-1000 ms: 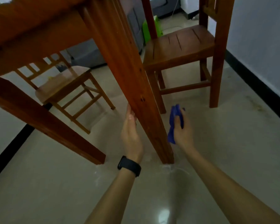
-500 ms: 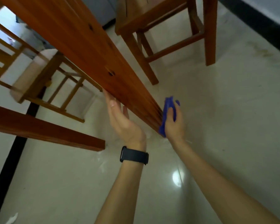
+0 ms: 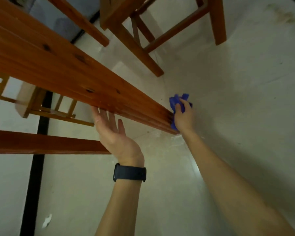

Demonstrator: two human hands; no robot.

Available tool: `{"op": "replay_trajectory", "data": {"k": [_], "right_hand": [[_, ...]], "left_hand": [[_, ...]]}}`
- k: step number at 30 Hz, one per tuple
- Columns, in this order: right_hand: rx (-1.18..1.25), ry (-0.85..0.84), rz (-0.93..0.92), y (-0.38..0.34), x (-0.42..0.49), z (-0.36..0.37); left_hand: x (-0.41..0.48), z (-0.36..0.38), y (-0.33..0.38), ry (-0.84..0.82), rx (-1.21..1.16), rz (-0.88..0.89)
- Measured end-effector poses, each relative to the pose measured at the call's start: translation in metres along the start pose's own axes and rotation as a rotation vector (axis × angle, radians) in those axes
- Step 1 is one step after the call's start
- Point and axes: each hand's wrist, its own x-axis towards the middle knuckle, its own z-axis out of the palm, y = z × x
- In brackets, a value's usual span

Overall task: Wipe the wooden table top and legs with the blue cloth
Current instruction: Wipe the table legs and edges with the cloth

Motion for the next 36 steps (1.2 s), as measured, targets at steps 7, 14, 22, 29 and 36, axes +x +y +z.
{"op": "replay_trajectory", "data": {"k": [7, 14, 22, 29, 36], "right_hand": [[-0.199, -0.04, 0.186, 0.047, -0.012, 0.008], [-0.335, -0.305, 0.233, 0.028, 0.003, -0.019], [-0.557, -0.636, 0.36, 0.055, -0.048, -0.041], [-0.271, 0.164, -0.171, -0.023, -0.11, -0.033], [-0.287, 0.519, -1.328, -0.176, -0.178, 0.015]], "left_hand": [[0.011, -0.01, -0.004, -0.039, 0.028, 0.0], [0.015, -0.019, -0.007, -0.137, 0.031, 0.031], [0.032, -0.041, -0.017, -0.319, 0.009, 0.102], [0.055, -0.065, -0.018, -0.565, -0.041, 0.12], [0.093, -0.091, 0.0, -0.827, -0.19, -0.233]]}}
